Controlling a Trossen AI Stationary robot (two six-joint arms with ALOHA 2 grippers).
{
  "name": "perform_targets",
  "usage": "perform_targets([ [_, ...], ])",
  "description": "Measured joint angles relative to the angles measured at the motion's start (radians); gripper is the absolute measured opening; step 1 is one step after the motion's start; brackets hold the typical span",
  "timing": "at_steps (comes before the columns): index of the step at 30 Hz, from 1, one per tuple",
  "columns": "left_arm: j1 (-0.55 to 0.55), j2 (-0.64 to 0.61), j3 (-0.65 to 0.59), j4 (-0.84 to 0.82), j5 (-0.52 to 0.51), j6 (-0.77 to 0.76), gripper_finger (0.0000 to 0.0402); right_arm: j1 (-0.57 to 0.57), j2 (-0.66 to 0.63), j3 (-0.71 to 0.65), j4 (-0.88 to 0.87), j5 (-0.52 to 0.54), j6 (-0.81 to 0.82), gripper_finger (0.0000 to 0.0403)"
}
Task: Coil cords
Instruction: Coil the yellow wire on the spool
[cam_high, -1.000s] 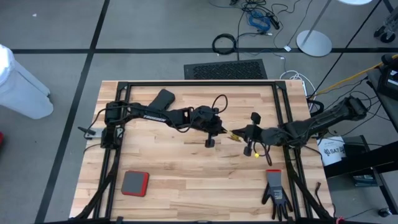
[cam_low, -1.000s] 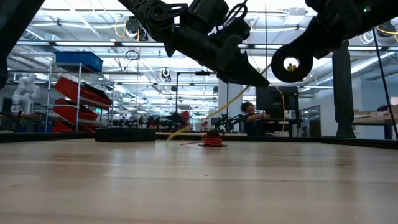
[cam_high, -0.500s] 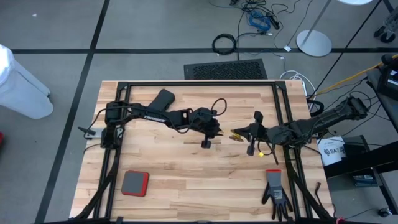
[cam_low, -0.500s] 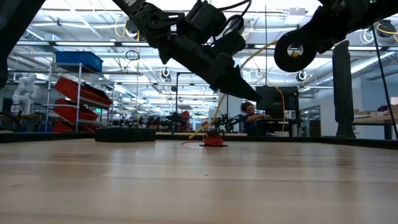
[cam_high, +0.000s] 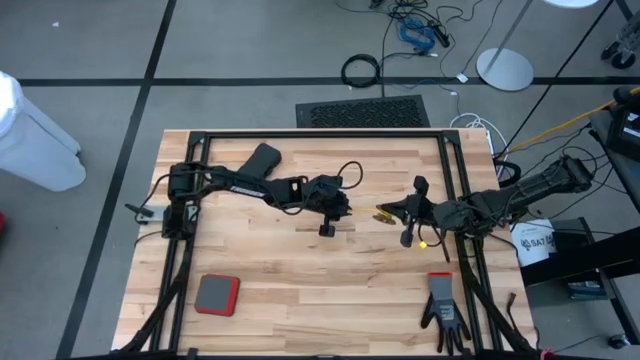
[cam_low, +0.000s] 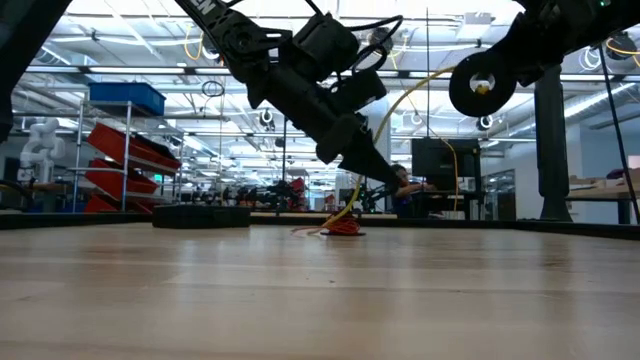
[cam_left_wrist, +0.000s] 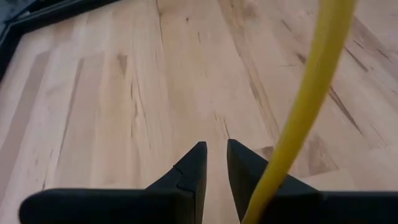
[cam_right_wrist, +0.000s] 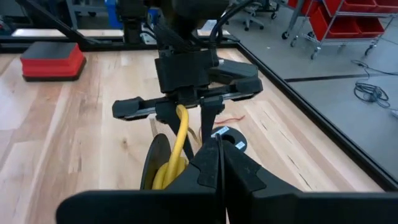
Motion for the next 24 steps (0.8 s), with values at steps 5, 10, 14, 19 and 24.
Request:
perform_targets([
  [5, -0.001, -0.036, 0.0, -0.032, 0.015, 0.035, 0.007, 0.0, -0.011, 0.0, -0.002, 0.006, -0.007, 0.0],
  [10, 0.0, -0.062, -0.001, -0.108, 0.024, 0.062, 0.007, 0.0, -0.012, 0.0, -0.015, 0.011, -0.006, 0.0],
  [14, 0.006, -0.084, 0.0, -0.172, 0.052, 0.073, 0.007, 0.0, -0.013, 0.0, -0.023, 0.012, -0.006, 0.0],
  [19, 0.008, -0.099, 0.0, -0.208, 0.068, 0.076, 0.007, 0.0, -0.013, 0.0, -0.02, 0.012, -0.005, 0.0],
  [24, 0.017, -0.098, 0.0, -0.212, 0.063, 0.056, 0.007, 0.0, -0.013, 0.0, -0.021, 0.015, -0.003, 0.0],
])
